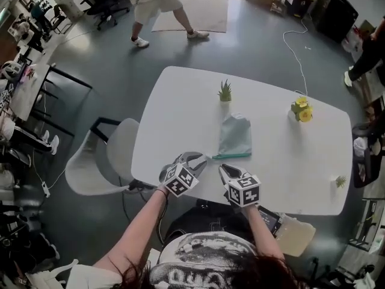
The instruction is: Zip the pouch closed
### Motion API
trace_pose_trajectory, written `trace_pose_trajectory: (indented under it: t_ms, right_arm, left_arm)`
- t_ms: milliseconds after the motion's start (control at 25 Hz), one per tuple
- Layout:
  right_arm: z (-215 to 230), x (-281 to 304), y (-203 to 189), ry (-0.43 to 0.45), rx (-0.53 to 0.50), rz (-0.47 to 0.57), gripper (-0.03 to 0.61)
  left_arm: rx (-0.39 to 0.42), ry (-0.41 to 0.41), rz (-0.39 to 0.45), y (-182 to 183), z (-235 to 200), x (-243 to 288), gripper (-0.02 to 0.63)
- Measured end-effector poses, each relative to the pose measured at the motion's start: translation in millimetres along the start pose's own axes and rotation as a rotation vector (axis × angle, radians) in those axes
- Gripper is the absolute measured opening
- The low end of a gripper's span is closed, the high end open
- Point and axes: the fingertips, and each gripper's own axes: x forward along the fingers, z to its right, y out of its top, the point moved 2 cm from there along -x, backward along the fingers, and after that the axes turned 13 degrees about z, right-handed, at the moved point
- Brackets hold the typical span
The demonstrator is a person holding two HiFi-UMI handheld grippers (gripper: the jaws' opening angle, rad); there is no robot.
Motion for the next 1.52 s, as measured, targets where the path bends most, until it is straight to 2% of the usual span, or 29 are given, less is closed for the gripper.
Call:
trace_pose_trajectory:
  t_ms: [160,280,360,400,520,800,1200,1280,1360,1520]
  right_arm:
    - [6.0,3.8,0.7,0.022,0.002,-0.020,0.031]
    - [11.6,5.5,-1.1,0.034,0.002,-0.038,0.031]
    - [13.8,6.3,-3.8,0.042,0.002,-0.051,0.031]
    - [14.4,6.9,-4.7,0.048,0.000,-0.057,0.031]
    - [16.0,9.6,-7.6,0.068,-0.006,-0.075,0.031]
    - [17.0,21.8,-17.8,0.105,0.000,-0.139,0.073]
    - [17.6,36.1,-25.3,0.082,0.043,-0.179,0.091]
    - [18.9,37.4,-24.4,0.057,0.049,-0.171,0.060]
    - [20.3,38.3,-22.9,0.034,0.058,-0.159,0.003]
    - [17.0,36.2,-22.8,0.025,0.068,-0.153,-0.002]
  left_arm:
    - [0.057,-0.051,-0.052,-4.6,-2.2,15.8,0.110]
    - [0.135,-0.098,-0.107,-10.4,-2.6,29.2,0.109]
    - [0.164,-0.118,-0.137,-13.2,-2.5,35.4,0.086]
    - [0.157,-0.119,-0.143,-13.3,-3.3,37.4,0.054]
    - [0.092,-0.111,-0.149,-12.6,-4.7,40.0,0.026]
    - [-0.081,-0.082,-0.112,-4.5,4.3,32.3,0.015]
    - [-0.108,-0.118,-0.075,15.4,17.7,28.3,0.014]
    - [-0.106,-0.126,-0.071,14.9,18.1,28.4,0.014]
    - [-0.112,-0.133,-0.063,13.0,17.2,28.5,0.014]
    - [-0.126,-0.144,-0.040,11.5,17.8,26.1,0.014]
